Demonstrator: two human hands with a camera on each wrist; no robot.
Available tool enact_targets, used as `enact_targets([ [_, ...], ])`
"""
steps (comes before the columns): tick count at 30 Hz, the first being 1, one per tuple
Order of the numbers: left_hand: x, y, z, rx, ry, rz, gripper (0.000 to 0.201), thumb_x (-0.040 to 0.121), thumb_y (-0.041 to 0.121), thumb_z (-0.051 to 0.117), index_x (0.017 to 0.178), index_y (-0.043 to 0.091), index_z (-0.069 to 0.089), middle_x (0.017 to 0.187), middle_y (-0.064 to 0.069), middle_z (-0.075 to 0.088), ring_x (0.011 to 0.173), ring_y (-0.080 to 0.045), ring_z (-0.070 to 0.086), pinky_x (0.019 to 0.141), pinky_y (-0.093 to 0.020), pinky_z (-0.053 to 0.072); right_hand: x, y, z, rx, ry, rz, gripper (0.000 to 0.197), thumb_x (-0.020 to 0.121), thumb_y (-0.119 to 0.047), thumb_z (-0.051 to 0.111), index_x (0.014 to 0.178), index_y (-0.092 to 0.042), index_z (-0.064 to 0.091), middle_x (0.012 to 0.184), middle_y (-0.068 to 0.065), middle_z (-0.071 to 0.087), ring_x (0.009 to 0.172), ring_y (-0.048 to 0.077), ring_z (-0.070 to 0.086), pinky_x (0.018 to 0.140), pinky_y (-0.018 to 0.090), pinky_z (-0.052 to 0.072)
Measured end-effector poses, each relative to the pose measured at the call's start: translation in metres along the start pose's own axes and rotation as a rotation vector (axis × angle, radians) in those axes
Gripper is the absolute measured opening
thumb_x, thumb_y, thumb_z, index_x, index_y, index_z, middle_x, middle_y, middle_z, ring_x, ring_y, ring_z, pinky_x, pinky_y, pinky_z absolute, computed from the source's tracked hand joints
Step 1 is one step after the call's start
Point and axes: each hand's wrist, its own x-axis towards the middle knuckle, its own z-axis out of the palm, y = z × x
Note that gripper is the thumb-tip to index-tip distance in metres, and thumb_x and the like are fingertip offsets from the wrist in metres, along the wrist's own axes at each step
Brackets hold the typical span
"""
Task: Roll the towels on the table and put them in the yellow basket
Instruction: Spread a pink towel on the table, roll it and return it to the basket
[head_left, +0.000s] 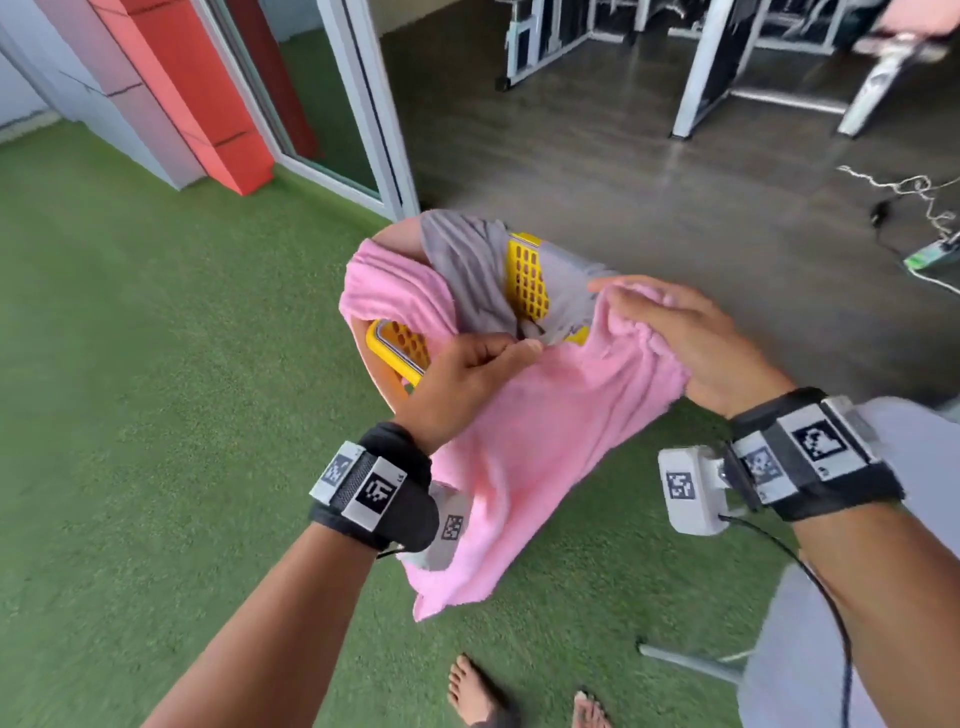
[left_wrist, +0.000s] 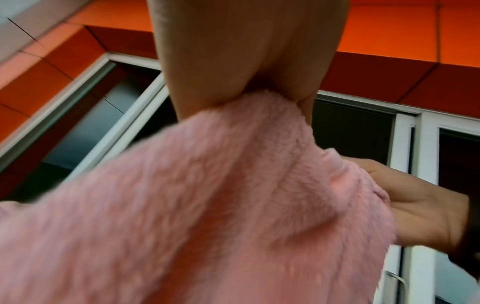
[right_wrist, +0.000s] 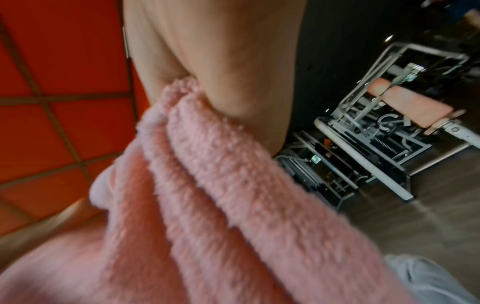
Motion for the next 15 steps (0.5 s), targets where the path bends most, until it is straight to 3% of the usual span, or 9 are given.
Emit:
enact_targets([
  [1, 0.010, 0.008, 0.019, 0.014, -0.015, 0.017, 0.043, 0.098, 0.021, 0.055, 0.062, 0.002, 0.040, 0.058, 0.004, 0.028, 0.054, -0.007, 0.026, 0.047, -0.026, 0.022, -0.013, 0.010, -0.007, -0.093, -0.139, 0.022, 0.034, 0.088, -0.037, 0.068, 0.099, -0.004, 0.069, 0.090, 0.010, 0.066, 0.080, 0.021, 0.061, 0.075, 0.026, 0.041],
  [3, 0.027, 0.021, 0.056, 0.007, -0.080, 0.046, 0.044, 0.097, 0.020, 0.056, 0.063, -0.004, 0.043, 0.061, 0.000, 0.032, 0.059, -0.009, 0.029, 0.049, -0.033, 0.026, -0.038, 0.020, -0.020, -0.120, -0.290, 0.052, 0.020, 0.093, -0.019, 0.061, 0.086, -0.001, 0.066, 0.081, 0.005, 0.067, 0.078, 0.015, 0.061, 0.074, 0.023, 0.046],
  [4, 0.035, 0.025, 0.073, -0.004, -0.103, 0.043, 0.045, 0.097, 0.022, 0.056, 0.063, -0.003, 0.044, 0.062, -0.001, 0.032, 0.060, -0.011, 0.028, 0.050, -0.035, 0.026, -0.046, 0.023, -0.032, -0.071, -0.268, 0.053, 0.017, 0.092, -0.016, 0.061, 0.087, 0.000, 0.065, 0.081, 0.006, 0.066, 0.077, 0.014, 0.061, 0.072, 0.020, 0.048],
  [6, 0.042, 0.029, 0.101, -0.008, -0.118, 0.047, 0.044, 0.097, 0.022, 0.056, 0.058, 0.011, 0.039, 0.060, 0.004, 0.026, 0.057, -0.009, 0.023, 0.047, -0.026, 0.021, -0.056, 0.024, -0.065, -0.012, -0.164, 0.040, 0.023, 0.089, -0.021, 0.062, 0.096, 0.000, 0.064, 0.088, 0.011, 0.064, 0.083, 0.019, 0.060, 0.076, 0.023, 0.048],
  [8, 0.044, 0.030, 0.121, 0.027, -0.165, 0.075, 0.046, 0.097, 0.028, 0.056, 0.058, 0.022, 0.031, 0.061, 0.005, 0.021, 0.057, -0.012, 0.019, 0.049, -0.030, 0.019, -0.063, 0.021, -0.103, 0.014, -0.080, 0.029, 0.020, 0.089, -0.023, 0.063, 0.100, -0.006, 0.065, 0.087, 0.006, 0.066, 0.083, 0.015, 0.062, 0.074, 0.019, 0.049],
  [11, 0.043, 0.022, 0.137, 0.092, -0.188, 0.025, 0.053, 0.091, 0.049, 0.057, 0.058, 0.020, 0.027, 0.063, 0.001, 0.019, 0.058, -0.018, 0.019, 0.052, -0.038, 0.016, -0.071, 0.016, -0.149, 0.055, 0.075, 0.008, 0.012, 0.086, -0.025, 0.064, 0.094, -0.015, 0.064, 0.079, -0.005, 0.067, 0.076, 0.005, 0.063, 0.071, 0.014, 0.050],
  [15, 0.052, 0.011, 0.144, 0.081, -0.186, 0.024, 0.049, 0.095, 0.035, 0.058, 0.058, 0.017, 0.031, 0.060, 0.005, 0.021, 0.056, -0.011, 0.020, 0.049, -0.028, 0.017, -0.080, 0.014, -0.187, -0.038, 0.237, -0.011, 0.018, 0.084, -0.032, 0.065, 0.087, -0.015, 0.062, 0.070, -0.007, 0.064, 0.069, 0.004, 0.061, 0.069, 0.014, 0.048],
])
